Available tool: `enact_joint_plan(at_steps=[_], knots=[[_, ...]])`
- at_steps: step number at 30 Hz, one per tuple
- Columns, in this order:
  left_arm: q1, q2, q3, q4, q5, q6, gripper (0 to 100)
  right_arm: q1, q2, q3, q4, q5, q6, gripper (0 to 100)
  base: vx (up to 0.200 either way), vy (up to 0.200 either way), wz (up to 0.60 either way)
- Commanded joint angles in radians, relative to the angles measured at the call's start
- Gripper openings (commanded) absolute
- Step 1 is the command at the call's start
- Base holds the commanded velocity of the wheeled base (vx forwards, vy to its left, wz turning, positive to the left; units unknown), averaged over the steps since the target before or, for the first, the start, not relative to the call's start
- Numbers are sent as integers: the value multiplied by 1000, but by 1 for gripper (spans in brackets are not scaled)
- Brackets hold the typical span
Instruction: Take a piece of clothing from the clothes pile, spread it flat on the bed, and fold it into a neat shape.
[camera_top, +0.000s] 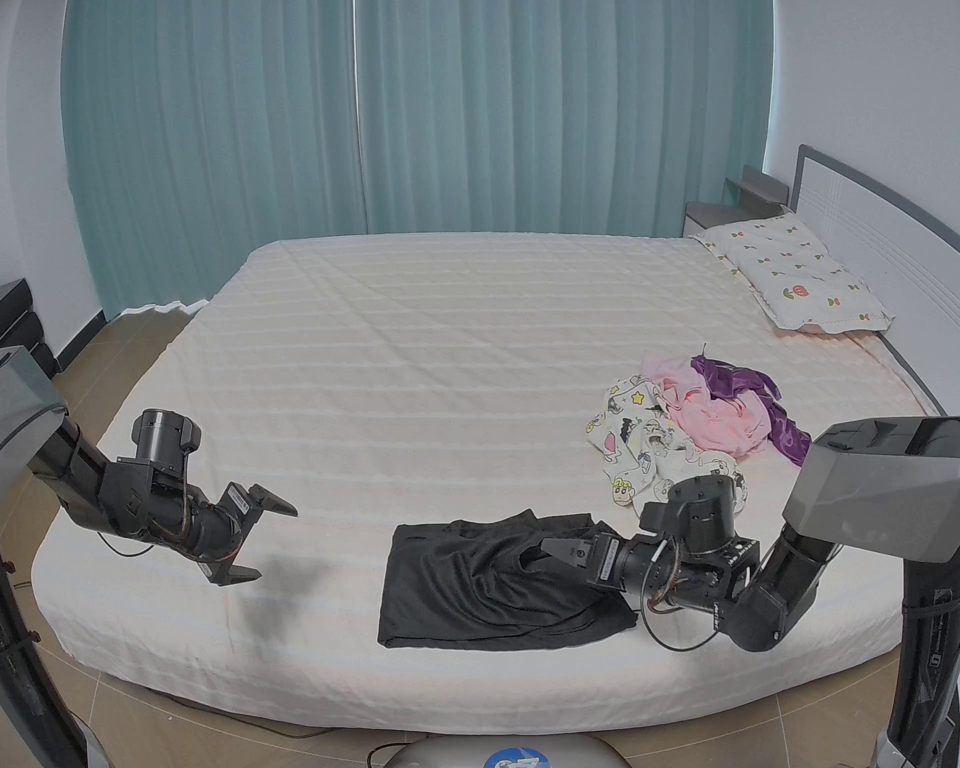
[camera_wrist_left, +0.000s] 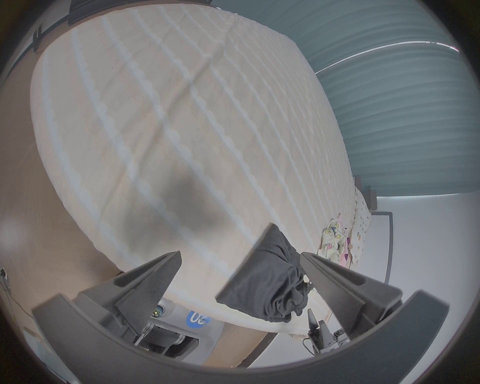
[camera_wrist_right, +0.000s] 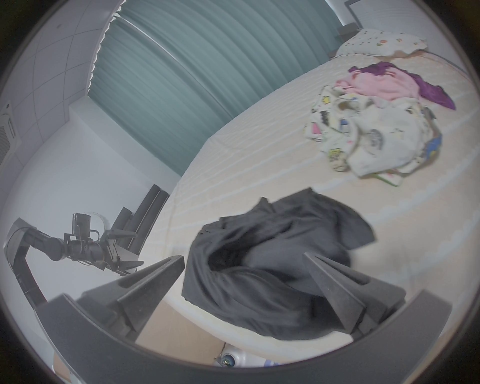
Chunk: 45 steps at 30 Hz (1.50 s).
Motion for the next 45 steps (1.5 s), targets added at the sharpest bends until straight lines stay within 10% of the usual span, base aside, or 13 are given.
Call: enact_joint_plan(at_steps=[1, 37, 38, 45], knots=[[7, 26, 26, -34, -1, -1, 100, 8, 35, -139, 77, 8, -2, 100, 0, 0, 0], [1, 46, 26, -40, 5, -8, 100, 76, 68, -181, 240, -6, -62, 100, 0, 0, 0], [1, 46, 26, -40, 7, -8, 100, 82, 72, -196, 273, -6, -65, 0, 0, 0, 0], [1, 48, 26, -40, 7, -8, 100, 82, 62, -215, 336, -11, -97, 0, 0, 0, 0]])
